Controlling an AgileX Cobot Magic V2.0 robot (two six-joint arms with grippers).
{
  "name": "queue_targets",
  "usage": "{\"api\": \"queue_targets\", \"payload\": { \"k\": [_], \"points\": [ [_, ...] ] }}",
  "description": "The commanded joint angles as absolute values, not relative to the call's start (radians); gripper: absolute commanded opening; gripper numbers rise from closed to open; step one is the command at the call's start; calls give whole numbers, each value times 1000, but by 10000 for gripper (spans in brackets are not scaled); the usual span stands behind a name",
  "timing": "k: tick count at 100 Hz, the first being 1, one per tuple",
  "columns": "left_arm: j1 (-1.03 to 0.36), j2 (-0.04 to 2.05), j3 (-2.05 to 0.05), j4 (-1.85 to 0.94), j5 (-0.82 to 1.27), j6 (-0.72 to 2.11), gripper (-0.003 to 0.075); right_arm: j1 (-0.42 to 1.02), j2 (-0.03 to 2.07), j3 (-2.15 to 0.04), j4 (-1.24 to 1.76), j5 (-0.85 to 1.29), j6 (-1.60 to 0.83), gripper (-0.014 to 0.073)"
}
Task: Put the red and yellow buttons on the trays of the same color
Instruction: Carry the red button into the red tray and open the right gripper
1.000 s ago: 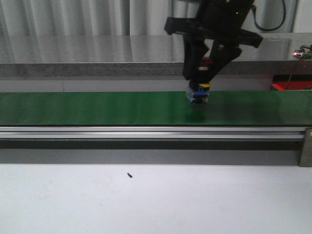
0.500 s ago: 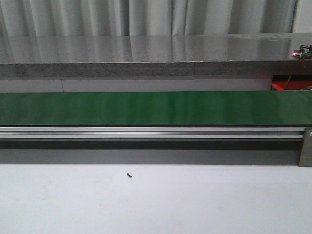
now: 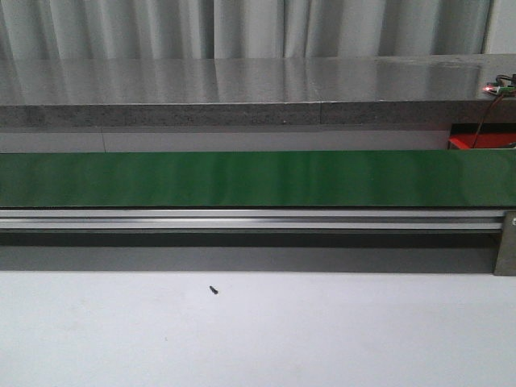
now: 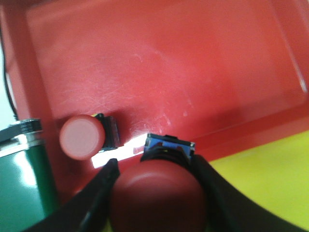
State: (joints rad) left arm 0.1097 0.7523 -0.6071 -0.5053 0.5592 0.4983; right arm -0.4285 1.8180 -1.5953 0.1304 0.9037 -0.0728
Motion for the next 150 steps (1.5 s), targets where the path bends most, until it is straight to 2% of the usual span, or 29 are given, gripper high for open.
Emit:
{"api": "queue_targets", "payload": {
  "k": [1,39,90,97,109,116,150],
  "points": [
    [100,748,-634,-535,503,498,-20,-433,1817,-1625,168,824,-117,118],
    [100,748,-634,-535,503,498,-20,-425,1932,-1625,197,719,-315,118],
    [100,748,-634,-535,503,498,-20,-424,2041,-1625,218,697,-321,121],
    [100,752,-634,-535,503,498,-20,-424,2042,-1625,221,698,-321,171],
    [100,754,-634,-535,503,498,-20,-425,2042,-1625,224,701,-321,397],
    [100,754,-634,-535,503,498,-20,-427,2042,-1625,227,699,-321,477],
    [100,754,-634,-535,503,498,-20,-427,1990,-1624,231,739,-321,443]
  ]
}}
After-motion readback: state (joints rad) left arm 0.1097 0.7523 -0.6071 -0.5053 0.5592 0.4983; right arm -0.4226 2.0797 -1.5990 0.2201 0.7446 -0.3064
